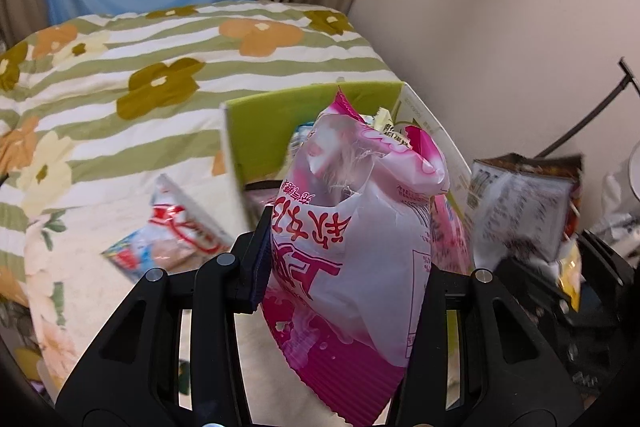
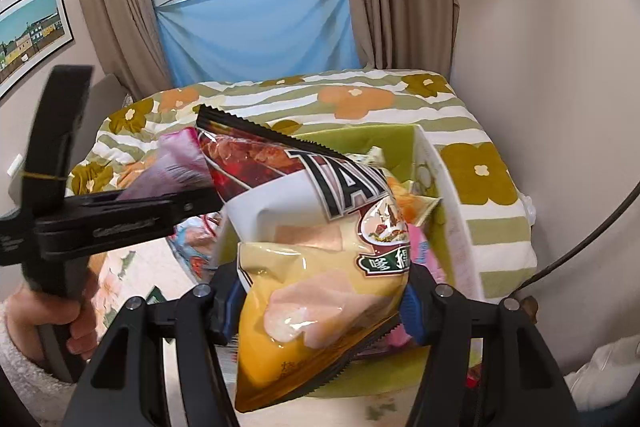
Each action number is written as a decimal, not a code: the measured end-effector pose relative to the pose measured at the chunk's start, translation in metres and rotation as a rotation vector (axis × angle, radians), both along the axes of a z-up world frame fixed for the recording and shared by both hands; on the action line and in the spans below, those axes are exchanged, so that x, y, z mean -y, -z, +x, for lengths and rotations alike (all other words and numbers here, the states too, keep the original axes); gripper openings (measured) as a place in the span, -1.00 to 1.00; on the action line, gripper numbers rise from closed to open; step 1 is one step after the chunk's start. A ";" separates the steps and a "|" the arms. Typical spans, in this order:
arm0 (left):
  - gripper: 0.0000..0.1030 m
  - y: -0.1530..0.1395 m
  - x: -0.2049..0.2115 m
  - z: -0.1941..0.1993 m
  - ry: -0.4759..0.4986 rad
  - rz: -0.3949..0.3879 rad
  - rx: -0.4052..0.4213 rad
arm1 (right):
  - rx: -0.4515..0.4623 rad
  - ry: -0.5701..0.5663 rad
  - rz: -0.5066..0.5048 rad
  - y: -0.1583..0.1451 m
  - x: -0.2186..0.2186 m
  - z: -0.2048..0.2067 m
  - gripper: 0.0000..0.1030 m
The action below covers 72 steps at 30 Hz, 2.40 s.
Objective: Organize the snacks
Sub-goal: 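Carry both bags over the yellow-green box and open the left tool to drop the pink bag, then move both tools back from the box toward the snacks left on the bed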
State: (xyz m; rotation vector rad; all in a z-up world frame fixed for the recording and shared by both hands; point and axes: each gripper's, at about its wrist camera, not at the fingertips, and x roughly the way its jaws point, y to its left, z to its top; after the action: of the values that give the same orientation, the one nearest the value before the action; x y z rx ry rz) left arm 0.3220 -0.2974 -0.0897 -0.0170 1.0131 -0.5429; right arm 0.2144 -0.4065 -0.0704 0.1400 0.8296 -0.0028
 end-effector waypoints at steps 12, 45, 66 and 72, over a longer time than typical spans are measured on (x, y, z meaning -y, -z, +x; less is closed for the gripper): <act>0.99 0.006 0.028 -0.010 -0.095 0.114 0.049 | -0.023 -0.069 0.052 0.011 0.039 0.004 0.12; 0.99 -0.013 -0.020 -0.052 -0.195 0.165 0.065 | -0.009 -0.123 0.060 0.016 0.039 0.026 0.85; 0.99 -0.040 -0.145 -0.069 -0.209 0.126 0.117 | -0.011 -0.029 0.017 -0.022 -0.029 0.004 0.85; 0.99 -0.035 -0.212 -0.065 -0.219 0.122 0.095 | 0.023 -0.008 0.026 -0.036 -0.079 0.000 0.85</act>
State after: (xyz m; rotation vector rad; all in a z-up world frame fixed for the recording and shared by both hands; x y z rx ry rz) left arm 0.2571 -0.0856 -0.0552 0.0065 0.9368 -0.2789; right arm 0.2146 -0.3274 -0.0347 0.1605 0.8071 0.0173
